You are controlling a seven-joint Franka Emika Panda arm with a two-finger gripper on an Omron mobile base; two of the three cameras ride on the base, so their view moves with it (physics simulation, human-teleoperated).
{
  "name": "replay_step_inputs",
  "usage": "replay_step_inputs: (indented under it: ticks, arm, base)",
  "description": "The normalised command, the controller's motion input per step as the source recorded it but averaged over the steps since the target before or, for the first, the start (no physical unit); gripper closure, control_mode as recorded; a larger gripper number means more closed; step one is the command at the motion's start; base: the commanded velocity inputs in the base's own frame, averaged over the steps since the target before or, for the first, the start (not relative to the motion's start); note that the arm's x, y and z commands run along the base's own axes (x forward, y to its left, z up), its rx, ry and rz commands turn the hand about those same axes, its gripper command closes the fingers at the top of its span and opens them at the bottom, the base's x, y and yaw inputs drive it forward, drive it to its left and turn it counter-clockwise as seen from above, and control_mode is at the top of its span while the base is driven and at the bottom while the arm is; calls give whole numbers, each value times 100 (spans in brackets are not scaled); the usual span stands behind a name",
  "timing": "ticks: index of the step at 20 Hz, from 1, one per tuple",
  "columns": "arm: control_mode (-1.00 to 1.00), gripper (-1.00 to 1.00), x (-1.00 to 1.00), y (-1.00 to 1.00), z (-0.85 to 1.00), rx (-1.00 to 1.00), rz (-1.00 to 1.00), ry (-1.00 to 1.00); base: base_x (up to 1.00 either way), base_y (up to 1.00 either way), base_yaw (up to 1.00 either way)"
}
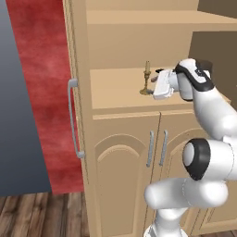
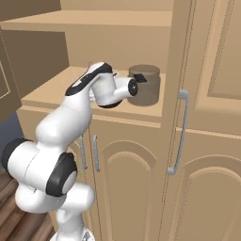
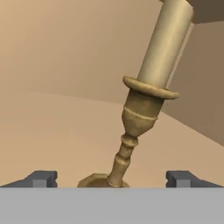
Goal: Pick the jar and candle from the dining table and place them in the open cabinet. Close the cabinet after placing the objects.
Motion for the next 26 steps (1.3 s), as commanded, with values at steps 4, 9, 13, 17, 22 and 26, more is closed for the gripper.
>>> replay_step_inputs:
  ticks: [4,9,13,17,22,26]
  arm:
    - [-100,-100,-83,0,3,-1,-12,-8]
    - [-100,-100,-85,6,7,-2,-13,-7]
    - [-100,-100,-91,23,17,-2,-15,-5]
    - [-100,-100,-91,23,5,-1,-15,-6]
    - [-100,-100,-92,19,0,-7,-10,-14]
    - [-100,-100,-96,2,0,-8,-9,-10]
  base:
    - [0,0,0]
    - [0,0,0]
    - [0,0,0]
    - [0,0,0]
    - [0,0,0]
    - [0,0,0]
